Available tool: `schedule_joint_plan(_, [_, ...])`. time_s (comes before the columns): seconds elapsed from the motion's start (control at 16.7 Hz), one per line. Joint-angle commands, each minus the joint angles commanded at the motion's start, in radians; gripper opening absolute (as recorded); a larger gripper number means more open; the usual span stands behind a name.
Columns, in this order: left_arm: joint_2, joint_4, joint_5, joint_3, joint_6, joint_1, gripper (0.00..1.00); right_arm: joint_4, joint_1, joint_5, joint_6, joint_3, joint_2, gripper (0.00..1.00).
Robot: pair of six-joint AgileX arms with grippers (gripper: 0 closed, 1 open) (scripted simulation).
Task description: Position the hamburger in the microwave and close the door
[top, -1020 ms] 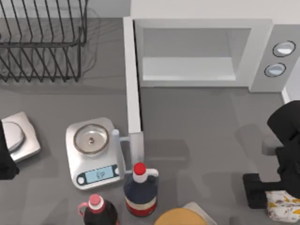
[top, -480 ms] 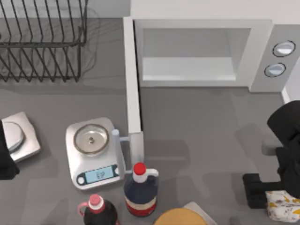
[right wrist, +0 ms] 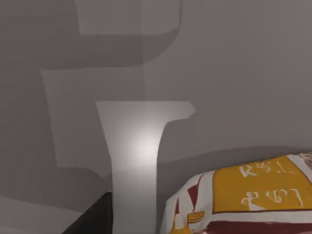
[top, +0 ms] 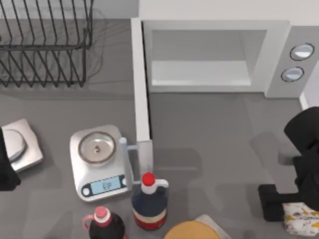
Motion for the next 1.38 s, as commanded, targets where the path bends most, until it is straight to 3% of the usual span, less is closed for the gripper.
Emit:
schedule_joint_plan(0.24, [0.0, 0.0, 0.0, 0.0, 0.0, 0.0, 1.0, -0.073, 0.001, 0.001, 0.001, 0.053, -0.022, 0.0])
schedule_joint_plan(0.78, [0.0, 0.0, 0.0, 0.0, 0.0, 0.0, 1.0, -0.451, -0.004, 0.0, -0.007, 0.278, -0.17, 0.0])
schedule_joint_plan(1.14, [0.0, 0.0, 0.0, 0.0, 0.0, 0.0, 1.0, -0.442, 0.0, 0.005, -0.006, 0.284, -0.163, 0.0])
schedule_joint_plan(1.38, [0.0, 0.0, 0.0, 0.0, 0.0, 0.0, 1.0, -0.3, 0.028, 0.067, -0.012, 0.334, -0.071, 0.0])
